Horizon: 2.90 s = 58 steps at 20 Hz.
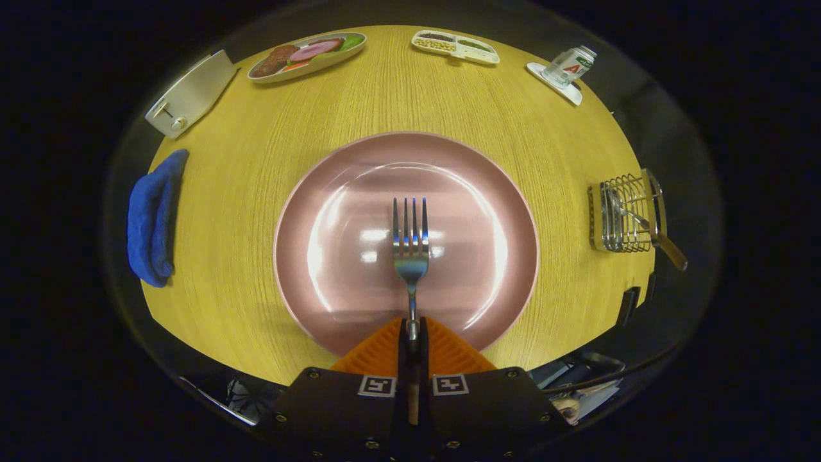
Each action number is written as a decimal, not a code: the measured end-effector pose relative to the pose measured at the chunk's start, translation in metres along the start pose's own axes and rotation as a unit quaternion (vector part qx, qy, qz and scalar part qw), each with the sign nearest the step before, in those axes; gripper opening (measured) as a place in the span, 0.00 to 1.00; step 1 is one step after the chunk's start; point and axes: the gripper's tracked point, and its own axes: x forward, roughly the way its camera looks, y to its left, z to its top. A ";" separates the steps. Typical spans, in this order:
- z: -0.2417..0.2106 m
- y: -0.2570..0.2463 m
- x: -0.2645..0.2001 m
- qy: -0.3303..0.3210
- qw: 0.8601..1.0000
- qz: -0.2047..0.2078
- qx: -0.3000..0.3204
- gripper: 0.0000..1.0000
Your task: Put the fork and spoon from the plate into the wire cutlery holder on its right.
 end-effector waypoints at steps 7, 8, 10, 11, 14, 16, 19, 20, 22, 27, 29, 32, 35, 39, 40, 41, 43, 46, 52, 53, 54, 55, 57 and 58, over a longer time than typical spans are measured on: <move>0.017 -0.018 -0.030 -0.024 0.999 -0.028 0.001 0.07; 0.020 -0.022 -0.034 -0.027 0.999 -0.031 0.005 0.07; 0.025 -0.033 -0.043 -0.032 0.999 -0.038 0.018 0.07; 0.028 -0.040 -0.048 -0.033 0.998 -0.043 0.025 0.07; 0.033 -0.061 -0.059 -0.035 0.996 -0.058 0.050 0.07; 0.037 -0.080 -0.066 -0.034 0.995 -0.067 0.070 0.07; 0.041 -0.113 -0.077 -0.027 0.991 -0.082 0.101 0.07; 0.041 -0.123 -0.079 -0.025 0.990 -0.085 0.113 0.07; 0.042 -0.143 -0.083 -0.020 0.986 -0.089 0.138 0.07; 0.041 -0.190 -0.087 0.010 0.978 -0.096 0.186 0.07; 0.042 -0.207 -0.089 0.024 0.975 -0.099 0.198 0.07; 0.043 -0.227 -0.089 0.041 0.970 -0.092 0.222 0.07; 0.038 -0.242 -0.084 0.066 0.966 -0.082 0.234 0.07; 0.036 -0.252 -0.078 0.094 0.966 -0.073 0.230 0.07; 0.035 -0.251 -0.078 0.103 0.966 -0.067 0.227 0.07; 0.036 -0.251 -0.079 0.110 0.966 -0.063 0.224 0.07; 0.038 -0.247 -0.078 0.122 0.966 -0.045 0.222 0.07; 0.040 -0.240 -0.078 0.152 0.963 -0.012 0.222 0.07; 0.047 -0.238 -0.077 0.222 0.943 0.048 0.241 0.07; 0.048 -0.238 -0.077 0.225 0.942 0.057 0.243 0.06; 0.051 -0.239 -0.077 0.224 0.940 0.066 0.249 0.07; 0.056 -0.240 -0.074 0.215 0.940 0.073 0.255 0.07; 0.059 -0.242 -0.073 0.208 0.942 0.082 0.249 0.07; 0.057 -0.245 -0.072 0.212 0.944 0.081 0.239 0.08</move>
